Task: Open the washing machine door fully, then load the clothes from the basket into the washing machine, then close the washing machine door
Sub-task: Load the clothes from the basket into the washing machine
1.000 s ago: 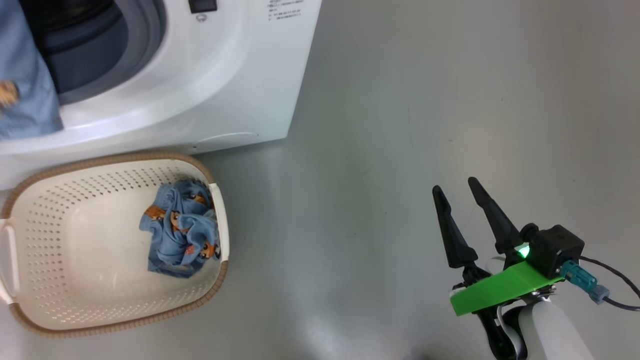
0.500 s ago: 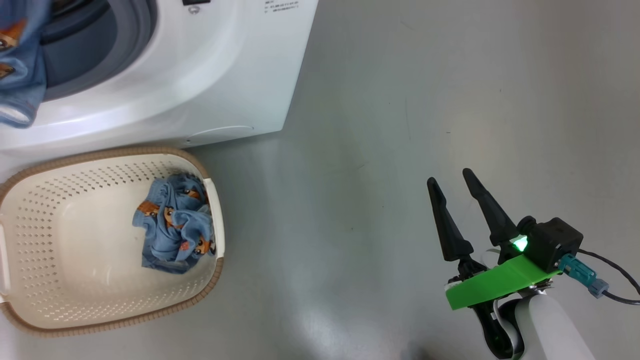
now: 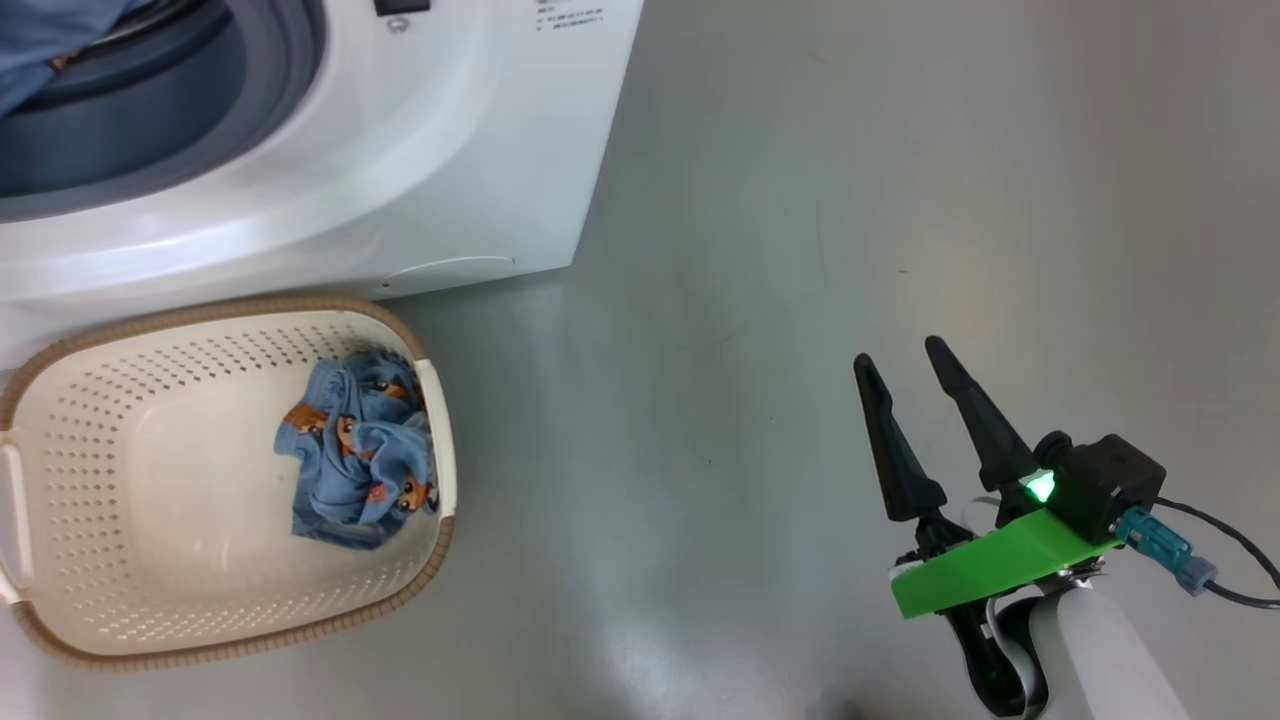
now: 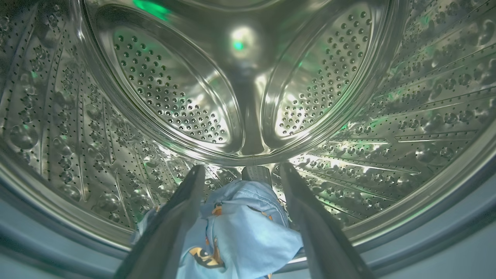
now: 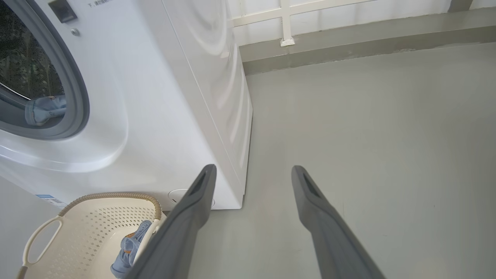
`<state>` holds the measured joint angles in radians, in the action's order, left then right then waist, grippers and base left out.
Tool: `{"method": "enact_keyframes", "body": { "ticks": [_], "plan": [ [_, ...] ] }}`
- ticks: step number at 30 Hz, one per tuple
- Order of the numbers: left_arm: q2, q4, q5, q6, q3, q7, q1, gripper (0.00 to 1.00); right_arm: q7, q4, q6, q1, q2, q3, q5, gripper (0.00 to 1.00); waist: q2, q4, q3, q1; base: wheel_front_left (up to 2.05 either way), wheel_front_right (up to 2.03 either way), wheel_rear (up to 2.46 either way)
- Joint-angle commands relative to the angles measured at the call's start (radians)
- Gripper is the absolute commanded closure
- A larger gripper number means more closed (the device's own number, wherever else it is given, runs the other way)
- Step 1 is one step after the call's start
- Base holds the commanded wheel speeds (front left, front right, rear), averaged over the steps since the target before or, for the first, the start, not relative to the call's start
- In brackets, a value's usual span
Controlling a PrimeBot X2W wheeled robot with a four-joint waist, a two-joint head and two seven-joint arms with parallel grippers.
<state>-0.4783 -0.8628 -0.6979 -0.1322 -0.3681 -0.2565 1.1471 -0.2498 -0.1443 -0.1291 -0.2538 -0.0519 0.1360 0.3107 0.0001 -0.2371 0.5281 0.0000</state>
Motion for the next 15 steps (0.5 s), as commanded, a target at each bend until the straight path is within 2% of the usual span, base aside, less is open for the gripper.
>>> {"method": "enact_keyframes", "body": {
  "ticks": [1,9,15],
  "plan": [
    [-0.05,0.026,-0.004,0.002,0.019,-0.005,-0.008,0.0,-0.012,0.024,-0.002,-0.012,0.002,0.018,0.001,0.0,-0.0001,0.005,-0.002,0.0,0.0,0.0,0.0],
    [-0.023,0.071,-0.011,0.002,0.059,-0.005,-0.071,0.0,-0.012,0.022,-0.002,-0.016,0.002,0.008,-0.007,0.0,-0.0001,0.021,-0.01,0.0,0.0,0.0,0.0],
    [0.018,0.13,0.016,0.002,0.117,-0.005,-0.168,0.0,-0.012,0.019,-0.002,-0.013,0.002,-0.01,-0.019,0.0,-0.0001,0.044,-0.034,0.0,0.0,0.0,0.0]
  ]
}}
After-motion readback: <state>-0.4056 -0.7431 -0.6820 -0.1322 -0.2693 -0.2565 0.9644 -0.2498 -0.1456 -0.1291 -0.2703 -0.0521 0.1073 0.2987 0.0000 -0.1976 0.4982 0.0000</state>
